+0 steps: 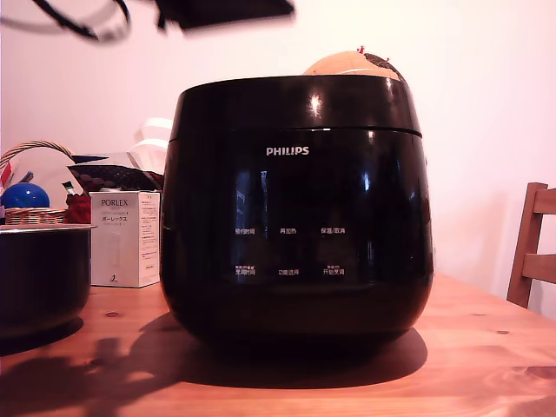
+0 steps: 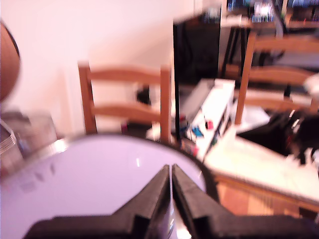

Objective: Open the rice cooker by pressing the large metal button on the top of its lid with medium force

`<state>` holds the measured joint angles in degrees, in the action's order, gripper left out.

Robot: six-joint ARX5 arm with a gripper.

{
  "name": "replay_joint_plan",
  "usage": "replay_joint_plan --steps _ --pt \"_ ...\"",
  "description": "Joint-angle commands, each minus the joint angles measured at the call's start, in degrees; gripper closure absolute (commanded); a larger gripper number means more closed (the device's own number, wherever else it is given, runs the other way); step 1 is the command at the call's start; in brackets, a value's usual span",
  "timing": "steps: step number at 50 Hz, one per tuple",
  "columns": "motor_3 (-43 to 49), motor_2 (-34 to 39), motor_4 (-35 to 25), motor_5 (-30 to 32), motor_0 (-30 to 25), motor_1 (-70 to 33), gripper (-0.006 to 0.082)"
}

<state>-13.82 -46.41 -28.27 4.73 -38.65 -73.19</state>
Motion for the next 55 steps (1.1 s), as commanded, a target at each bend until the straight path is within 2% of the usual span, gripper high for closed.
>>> replay_joint_plan --steps 1,14,29,45,55 --pt "-0.44 -1.20 0.59 0.59 -0.31 -0.92 0.0786" --pt "2.80 -1.25 2.32 3.52 -0.57 -3.76 0.0786" --pt "10.69 -1.25 5.31 7.63 -1.44 -3.98 0.0786" --pt "17.97 -1.25 8.26 8.72 -1.42 -4.09 0.0786" --pt "19.30 -1.25 9.42 9.22 -1.84 -4.42 0.0786"
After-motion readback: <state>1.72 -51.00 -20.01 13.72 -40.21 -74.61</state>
